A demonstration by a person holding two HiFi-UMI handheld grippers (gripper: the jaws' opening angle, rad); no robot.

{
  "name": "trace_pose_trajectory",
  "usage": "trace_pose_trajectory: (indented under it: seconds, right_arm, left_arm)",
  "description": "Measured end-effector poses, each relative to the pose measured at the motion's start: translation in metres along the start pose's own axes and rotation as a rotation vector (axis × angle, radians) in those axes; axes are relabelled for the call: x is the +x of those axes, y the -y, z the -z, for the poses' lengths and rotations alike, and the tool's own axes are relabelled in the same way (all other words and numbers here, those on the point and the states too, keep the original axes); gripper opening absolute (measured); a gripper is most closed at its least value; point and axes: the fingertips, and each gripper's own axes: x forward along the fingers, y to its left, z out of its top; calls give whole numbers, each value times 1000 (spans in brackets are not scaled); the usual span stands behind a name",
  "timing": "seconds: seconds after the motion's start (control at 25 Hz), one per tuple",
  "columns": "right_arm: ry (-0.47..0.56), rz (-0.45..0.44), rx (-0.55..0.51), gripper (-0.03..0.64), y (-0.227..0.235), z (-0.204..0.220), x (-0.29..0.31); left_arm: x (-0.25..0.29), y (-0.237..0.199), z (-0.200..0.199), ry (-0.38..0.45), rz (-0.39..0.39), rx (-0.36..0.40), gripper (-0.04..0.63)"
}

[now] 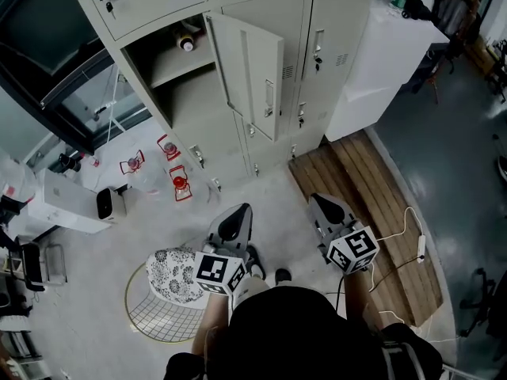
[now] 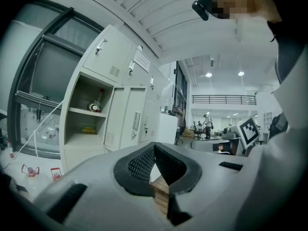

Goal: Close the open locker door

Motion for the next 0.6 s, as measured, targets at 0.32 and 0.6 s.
trace_pose_trajectory:
  seconds: [0.32, 0.6]
  right_arm:
    - [2, 35, 2, 3, 9, -16, 51]
    - [-1, 74, -17, 5, 13, -25, 86]
  left_arm:
    - [26, -46, -12, 11, 34, -12, 17]
    - [46, -80, -19, 5, 70, -13, 17]
